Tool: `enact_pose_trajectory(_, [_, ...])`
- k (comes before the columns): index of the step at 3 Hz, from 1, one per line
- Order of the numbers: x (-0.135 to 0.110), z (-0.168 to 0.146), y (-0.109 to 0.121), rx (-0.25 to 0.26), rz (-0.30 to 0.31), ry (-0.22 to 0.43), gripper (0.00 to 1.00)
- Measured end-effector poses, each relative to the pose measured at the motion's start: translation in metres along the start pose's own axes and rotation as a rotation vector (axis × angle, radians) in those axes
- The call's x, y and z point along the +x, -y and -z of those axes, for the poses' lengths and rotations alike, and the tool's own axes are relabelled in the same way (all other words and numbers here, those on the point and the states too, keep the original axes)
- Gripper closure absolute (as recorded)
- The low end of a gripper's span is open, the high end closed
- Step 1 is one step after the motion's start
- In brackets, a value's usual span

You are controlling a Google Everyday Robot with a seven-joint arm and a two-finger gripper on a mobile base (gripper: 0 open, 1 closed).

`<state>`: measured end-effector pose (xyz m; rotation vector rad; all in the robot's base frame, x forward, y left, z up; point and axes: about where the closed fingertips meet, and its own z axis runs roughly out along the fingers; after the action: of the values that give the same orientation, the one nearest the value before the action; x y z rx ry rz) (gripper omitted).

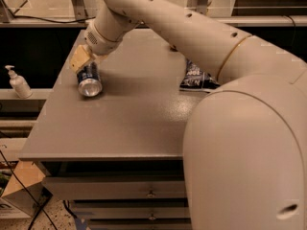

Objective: Place pepsi can upright

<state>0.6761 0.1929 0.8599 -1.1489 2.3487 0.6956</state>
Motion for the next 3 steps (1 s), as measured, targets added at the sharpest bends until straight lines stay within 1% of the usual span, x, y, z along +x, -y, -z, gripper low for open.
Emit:
enact_pose_trajectory(1, [-0.0026,-0.0093,-0.0012,-0.029,0.007,-0.007,1.00])
enact_pose_trajectory(2, [-0.0028,-0.0091,-0.0012,-0.029,0.007,-0.007,1.00])
enact_pose_trajectory(3, [-0.0081,-0.0095,-0.0055,-0.046,0.048,0.014,1.00])
